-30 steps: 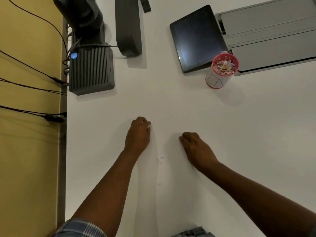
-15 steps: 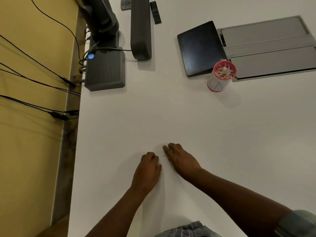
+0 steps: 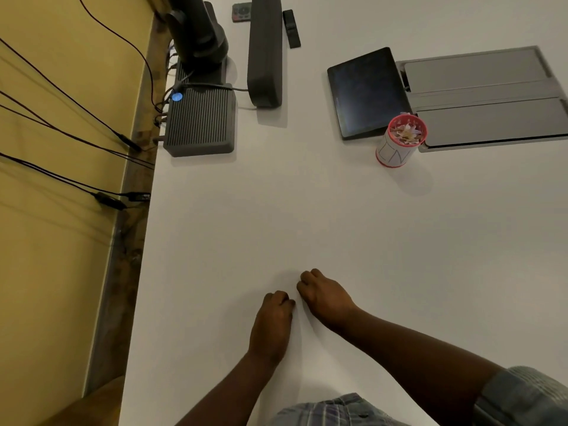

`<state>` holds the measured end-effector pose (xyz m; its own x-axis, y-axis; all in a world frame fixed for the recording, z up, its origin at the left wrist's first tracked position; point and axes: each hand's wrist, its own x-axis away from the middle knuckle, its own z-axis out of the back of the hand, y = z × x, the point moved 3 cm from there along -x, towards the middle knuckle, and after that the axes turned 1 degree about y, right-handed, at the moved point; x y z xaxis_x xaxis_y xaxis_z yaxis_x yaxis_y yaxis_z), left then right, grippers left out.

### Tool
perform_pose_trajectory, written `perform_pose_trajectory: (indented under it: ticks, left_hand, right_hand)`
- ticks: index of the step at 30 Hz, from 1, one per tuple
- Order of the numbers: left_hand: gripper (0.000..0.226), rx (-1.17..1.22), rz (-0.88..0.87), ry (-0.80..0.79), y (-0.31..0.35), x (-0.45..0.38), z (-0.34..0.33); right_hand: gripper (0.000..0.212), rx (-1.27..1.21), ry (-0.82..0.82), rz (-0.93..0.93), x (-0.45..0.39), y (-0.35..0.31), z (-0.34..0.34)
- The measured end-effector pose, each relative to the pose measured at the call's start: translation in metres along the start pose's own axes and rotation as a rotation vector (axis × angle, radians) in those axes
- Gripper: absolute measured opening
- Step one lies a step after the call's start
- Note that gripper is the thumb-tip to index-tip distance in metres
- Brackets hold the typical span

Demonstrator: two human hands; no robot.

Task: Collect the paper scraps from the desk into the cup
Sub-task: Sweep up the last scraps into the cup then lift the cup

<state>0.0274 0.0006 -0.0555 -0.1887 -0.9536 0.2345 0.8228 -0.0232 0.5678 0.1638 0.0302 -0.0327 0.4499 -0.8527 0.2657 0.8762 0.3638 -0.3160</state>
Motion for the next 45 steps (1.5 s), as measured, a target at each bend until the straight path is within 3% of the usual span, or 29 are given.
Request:
perform_pose_trajectory:
  ticks: [2,6,10,14,16,22,29,36,45]
  left_hand:
    - [0.016,-0.071,-0.025,-0.019,-0.004,-0.003,-0.002]
    - [0.018,-0.197,-0.141,-0.035,-0.003,-0.01,0.003]
    - [0.011,-0.167,-0.107,-0.036,0.006,-0.021,0.01]
    - [0.012,0.273,0.313,0.108,-0.006,-0.032,0.031]
    - [0.015,0.493,0.525,0.103,-0.018,-0.031,0.037]
    - [0.012,1.12,0.789,0.053,-0.031,-0.027,0.045]
    - [0.016,1.459,0.874,0.022,-0.033,-0.032,0.045]
    - [0.016,1.553,0.831,-0.12,0.008,-0.088,0.051]
    - [0.021,1.504,0.555,-0.335,0.133,-0.214,0.06]
  right_hand:
    - [0.009,0.024,0.017,-0.021,0.0,-0.005,0.001]
    - [0.023,0.109,0.083,-0.014,-0.003,-0.012,0.003]
    - [0.01,-0.028,0.096,-0.109,-0.011,-0.001,-0.002]
    - [0.01,-0.729,0.224,-0.704,-0.008,0.044,0.01]
    - [0.016,-1.009,0.238,-0.867,0.0,0.066,0.014]
    - [0.013,-1.586,0.265,-0.939,0.022,0.084,0.015]
    - [0.011,-1.983,0.366,-1.013,0.036,0.086,0.013]
    - [0.016,-1.946,0.586,-0.889,0.015,0.128,0.075]
    - [0.016,-1.71,0.776,-0.784,-0.018,0.2,0.185]
